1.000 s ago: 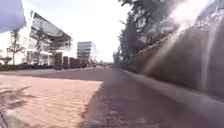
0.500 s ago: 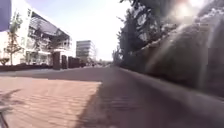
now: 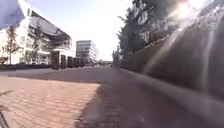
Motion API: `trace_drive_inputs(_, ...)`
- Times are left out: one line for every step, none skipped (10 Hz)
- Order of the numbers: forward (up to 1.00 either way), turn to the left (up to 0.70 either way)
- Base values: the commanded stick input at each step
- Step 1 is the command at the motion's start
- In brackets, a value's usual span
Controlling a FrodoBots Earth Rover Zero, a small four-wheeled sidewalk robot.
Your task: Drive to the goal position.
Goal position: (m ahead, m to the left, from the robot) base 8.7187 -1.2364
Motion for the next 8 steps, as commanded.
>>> trace_drive_inputs(0.70, 0.00)
trace_drive_inputs(0.70, 0.00)
trace_drive_inputs(0.70, 0.00)
trace_drive_inputs(0.70, 0.00)
trace_drive_inputs(0.70, 0.00)
trace_drive_inputs(0.70, 0.00)
trace_drive_inputs(0.70, 0.00)
trace_drive_inputs(0.70, 0.00)
